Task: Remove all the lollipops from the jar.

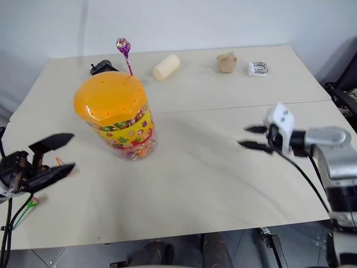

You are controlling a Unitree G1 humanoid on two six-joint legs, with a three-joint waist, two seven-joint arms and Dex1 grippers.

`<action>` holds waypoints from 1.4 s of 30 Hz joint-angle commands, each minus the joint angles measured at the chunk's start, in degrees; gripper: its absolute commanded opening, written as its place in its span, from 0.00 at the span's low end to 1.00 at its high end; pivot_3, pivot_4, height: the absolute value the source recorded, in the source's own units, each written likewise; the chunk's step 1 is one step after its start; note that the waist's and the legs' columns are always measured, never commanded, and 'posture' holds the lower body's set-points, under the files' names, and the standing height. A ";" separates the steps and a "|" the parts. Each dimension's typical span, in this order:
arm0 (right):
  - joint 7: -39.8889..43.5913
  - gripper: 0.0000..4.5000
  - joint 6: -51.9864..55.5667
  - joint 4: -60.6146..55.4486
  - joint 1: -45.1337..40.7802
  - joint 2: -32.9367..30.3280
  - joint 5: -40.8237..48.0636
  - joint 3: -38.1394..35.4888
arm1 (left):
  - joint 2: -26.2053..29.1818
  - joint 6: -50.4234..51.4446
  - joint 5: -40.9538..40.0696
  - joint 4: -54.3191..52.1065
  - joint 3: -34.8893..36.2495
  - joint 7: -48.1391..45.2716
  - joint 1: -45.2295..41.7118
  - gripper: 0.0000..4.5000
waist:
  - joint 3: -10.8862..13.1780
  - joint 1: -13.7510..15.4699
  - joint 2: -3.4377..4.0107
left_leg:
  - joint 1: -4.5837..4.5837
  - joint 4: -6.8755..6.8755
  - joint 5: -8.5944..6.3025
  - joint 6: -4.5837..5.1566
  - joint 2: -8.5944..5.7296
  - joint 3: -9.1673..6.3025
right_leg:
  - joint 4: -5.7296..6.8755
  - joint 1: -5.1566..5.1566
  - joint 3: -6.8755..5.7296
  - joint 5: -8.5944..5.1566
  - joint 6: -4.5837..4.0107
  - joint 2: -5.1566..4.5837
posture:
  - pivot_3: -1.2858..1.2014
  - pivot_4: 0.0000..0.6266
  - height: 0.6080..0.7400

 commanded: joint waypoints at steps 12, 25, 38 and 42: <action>-23.69 0.58 13.71 10.41 -33.01 35.10 2.02 5.01 | -2.16 0.96 -5.15 3.03 8.07 9.13 1.43 0.94 | -0.12 -0.02 -0.21 | -0.29 0.02 -0.01 0.01 -0.13 -0.26 | 0.26 -0.31 -0.33 0.17 -0.41 -0.12 | 0.52 0.24 1.00; -26.76 0.01 9.31 15.43 -36.73 44.90 -0.19 4.09 | -3.02 0.20 -6.74 -0.68 9.49 10.76 4.21 0.94 | -0.13 -1.77 -0.21 | -0.28 0.08 0.00 -0.04 -0.03 -0.17 | 0.30 -0.34 -1.22 0.21 -0.46 -0.21 | 0.52 0.24 1.00; -9.37 0.01 3.95 8.66 -29.06 23.45 4.38 -3.69 | 0.51 1.95 -5.80 -6.37 2.18 3.66 4.17 0.94 | -0.13 -0.71 -0.22 | -0.28 0.08 -0.03 0.03 -0.08 -0.24 | 0.22 -0.23 -1.43 0.23 -0.52 -0.33 | 0.52 0.24 1.00; 6.98 0.01 18.69 -3.90 -17.41 3.83 11.80 -2.29 | 2.15 2.82 -5.94 -7.29 -0.05 2.20 3.85 0.94 | -0.04 0.10 -0.06 | -0.33 0.01 -0.06 0.07 -0.03 -0.19 | 0.13 -0.27 -1.39 0.23 -0.52 -0.33 | 0.52 0.24 1.00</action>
